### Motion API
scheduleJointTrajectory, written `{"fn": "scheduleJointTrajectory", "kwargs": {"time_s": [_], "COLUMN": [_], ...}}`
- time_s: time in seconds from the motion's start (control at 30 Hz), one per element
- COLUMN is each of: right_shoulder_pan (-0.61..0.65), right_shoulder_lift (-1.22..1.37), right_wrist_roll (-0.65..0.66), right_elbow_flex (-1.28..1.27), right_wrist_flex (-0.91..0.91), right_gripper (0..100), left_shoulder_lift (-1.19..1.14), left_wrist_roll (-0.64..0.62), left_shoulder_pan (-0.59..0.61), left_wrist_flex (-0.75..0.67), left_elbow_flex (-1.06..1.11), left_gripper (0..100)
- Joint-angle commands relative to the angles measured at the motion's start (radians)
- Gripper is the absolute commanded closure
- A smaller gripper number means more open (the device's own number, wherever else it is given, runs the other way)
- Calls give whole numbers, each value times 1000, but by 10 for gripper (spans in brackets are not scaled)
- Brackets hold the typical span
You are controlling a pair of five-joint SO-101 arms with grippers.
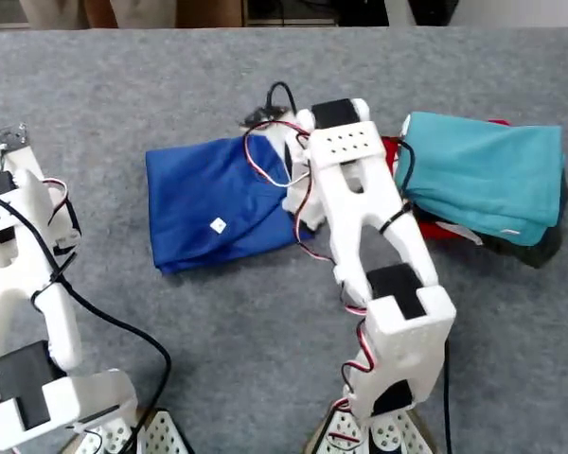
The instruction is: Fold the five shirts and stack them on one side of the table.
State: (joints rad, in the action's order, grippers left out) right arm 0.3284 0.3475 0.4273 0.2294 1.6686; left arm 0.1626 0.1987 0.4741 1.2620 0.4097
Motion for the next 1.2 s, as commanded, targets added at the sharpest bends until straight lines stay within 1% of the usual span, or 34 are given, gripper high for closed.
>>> {"fn": "scheduleJointTrajectory", "kwargs": {"time_s": [0.0,0.07,0.17,0.23,0.33,0.47,0.63,0.77,0.83,0.93,1.17], "right_shoulder_pan": [64,97,122,130,133,131,133,122,111,94,73], "right_shoulder_lift": [-28,25,134,214,338,481,599,667,673,622,374], "right_wrist_roll": [5,-29,-115,-149,-163,-163,-157,-150,-127,-124,-120], "right_elbow_flex": [70,108,186,262,386,558,789,935,928,846,476], "right_wrist_flex": [-132,-213,-316,-338,-321,-241,-64,117,121,120,120], "right_gripper": [997,997,997,997,997,997,997,997,997,997,997], "left_shoulder_lift": [2,2,5,7,7,4,4,4,4,2,2], "left_wrist_roll": [11,11,11,11,12,12,12,12,12,12,14], "left_shoulder_pan": [-15,-14,-9,-6,-6,-8,-9,-9,-9,-11,-12], "left_wrist_flex": [-2,-2,0,14,34,34,28,26,26,26,25], "left_elbow_flex": [-6,-5,-5,-5,-5,-5,-5,-5,-5,-5,-5], "left_gripper": [981,981,981,981,981,981,981,981,981,981,981]}}
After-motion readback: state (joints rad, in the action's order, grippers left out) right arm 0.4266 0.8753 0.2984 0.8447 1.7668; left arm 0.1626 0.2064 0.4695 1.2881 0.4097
